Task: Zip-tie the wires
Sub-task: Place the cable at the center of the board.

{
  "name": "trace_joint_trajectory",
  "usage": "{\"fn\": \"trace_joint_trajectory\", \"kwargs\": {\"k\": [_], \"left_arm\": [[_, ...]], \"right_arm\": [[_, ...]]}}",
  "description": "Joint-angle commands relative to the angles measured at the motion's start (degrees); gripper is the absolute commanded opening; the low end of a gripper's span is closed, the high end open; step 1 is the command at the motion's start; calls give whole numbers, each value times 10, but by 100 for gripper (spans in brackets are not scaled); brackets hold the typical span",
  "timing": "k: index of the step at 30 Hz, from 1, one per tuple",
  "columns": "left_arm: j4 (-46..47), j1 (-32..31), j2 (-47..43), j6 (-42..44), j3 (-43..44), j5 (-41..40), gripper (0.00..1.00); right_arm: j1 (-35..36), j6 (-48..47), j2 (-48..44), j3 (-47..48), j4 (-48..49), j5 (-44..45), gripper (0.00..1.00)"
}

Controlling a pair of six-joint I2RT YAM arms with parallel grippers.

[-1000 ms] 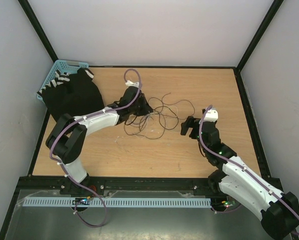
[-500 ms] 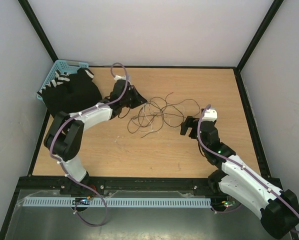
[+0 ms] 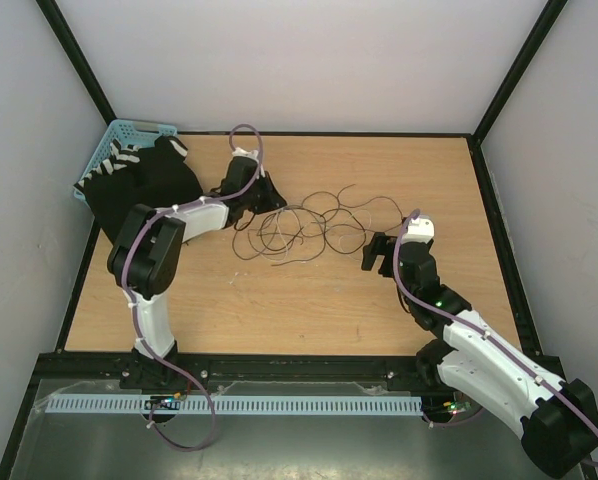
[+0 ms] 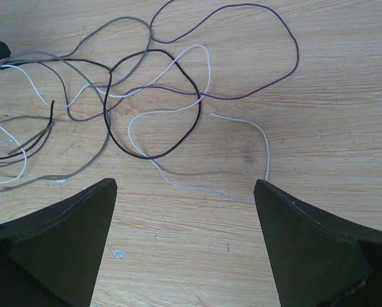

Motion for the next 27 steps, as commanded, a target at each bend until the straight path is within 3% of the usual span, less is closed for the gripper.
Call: {"fn": "trace_joint_trajectory", "kwargs": {"k": [1,5,9,14,23,27], "left_arm": [[25,15,17,45,15,4,9],[42,27,27,48,15,18,16],[62,35,23,40,14,40,31],[67,40,4,47,13,51,58],[95,67,-83,33,-41,65,95],[96,78,-150,31,-76,73,99]], "right_arm": [[-2,-9,-5,7,7,10,99],[-2,-10,-7,5,8,9,99],[-2,-10,-13,7,8,9,99],[-3,-10,-10,17,6,-1,99],[-12,-47,19,49,6,-31,99],[-33,-52,36,63,8,-54,99]]}}
